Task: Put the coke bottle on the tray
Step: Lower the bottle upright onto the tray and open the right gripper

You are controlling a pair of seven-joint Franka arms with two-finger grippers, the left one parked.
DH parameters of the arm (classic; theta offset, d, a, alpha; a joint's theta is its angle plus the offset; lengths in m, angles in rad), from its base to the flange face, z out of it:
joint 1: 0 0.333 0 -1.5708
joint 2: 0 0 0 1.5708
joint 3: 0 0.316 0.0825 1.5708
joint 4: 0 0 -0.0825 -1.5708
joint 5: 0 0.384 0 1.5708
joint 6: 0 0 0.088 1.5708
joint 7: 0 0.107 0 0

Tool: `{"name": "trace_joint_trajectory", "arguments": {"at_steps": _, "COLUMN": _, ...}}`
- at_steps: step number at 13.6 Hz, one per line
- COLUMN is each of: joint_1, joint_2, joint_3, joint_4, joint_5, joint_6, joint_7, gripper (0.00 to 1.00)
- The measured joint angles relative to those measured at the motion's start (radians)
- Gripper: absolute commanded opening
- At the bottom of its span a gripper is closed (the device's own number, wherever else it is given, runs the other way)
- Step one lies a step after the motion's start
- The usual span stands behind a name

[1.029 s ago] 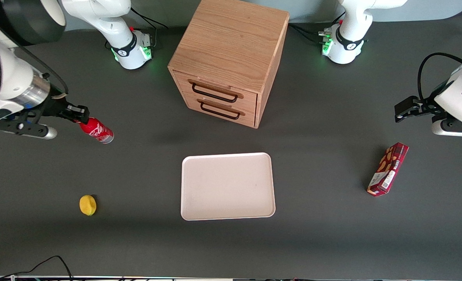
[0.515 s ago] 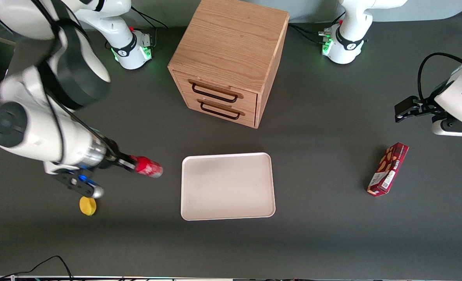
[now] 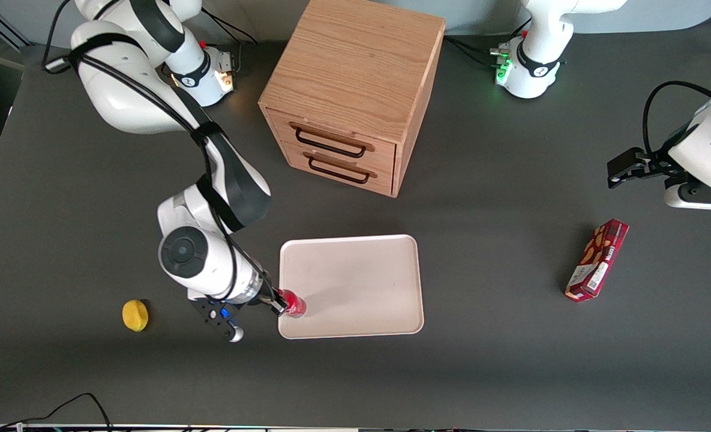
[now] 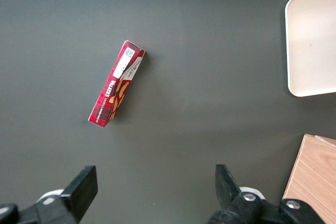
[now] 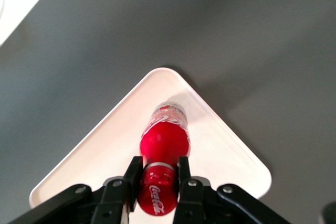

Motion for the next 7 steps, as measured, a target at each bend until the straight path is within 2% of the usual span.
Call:
{"name": "trace_joint_trajectory", "arguments": {"at_steps": 1, "joint_1": 0.000, "joint_2": 0.015, "joint_3": 0.003, "joint_4": 0.005, "joint_5": -0.012, "joint_6": 0.008, "joint_7": 0.004, "gripper": 0.65}}
{"name": "trace_joint_trajectory", "arguments": {"at_steps": 2, "joint_1": 0.000, "joint_2": 0.019, "joint_3": 0.004, "joint_4": 0.013, "joint_5": -0.016, "joint_6": 0.009, "joint_7": 0.005, "gripper": 1.00}}
{"name": "trace_joint_trajectory", "arguments": {"at_steps": 5, "joint_1": -0.007, "joint_2": 0.018, "joint_3": 0.013, "joint_4": 0.038, "joint_5": -0.019, "joint_6": -0.002, "joint_7": 0.005, "gripper": 1.00}}
{"name": "trace_joint_trajectory", "arguments": {"at_steps": 7, "joint_1": -0.026, "joint_2": -0.001, "joint_3": 0.057, "joint_4": 0.066, "joint_5": -0.051, "joint_6": -0.080, "joint_7": -0.006, "gripper": 1.00}}
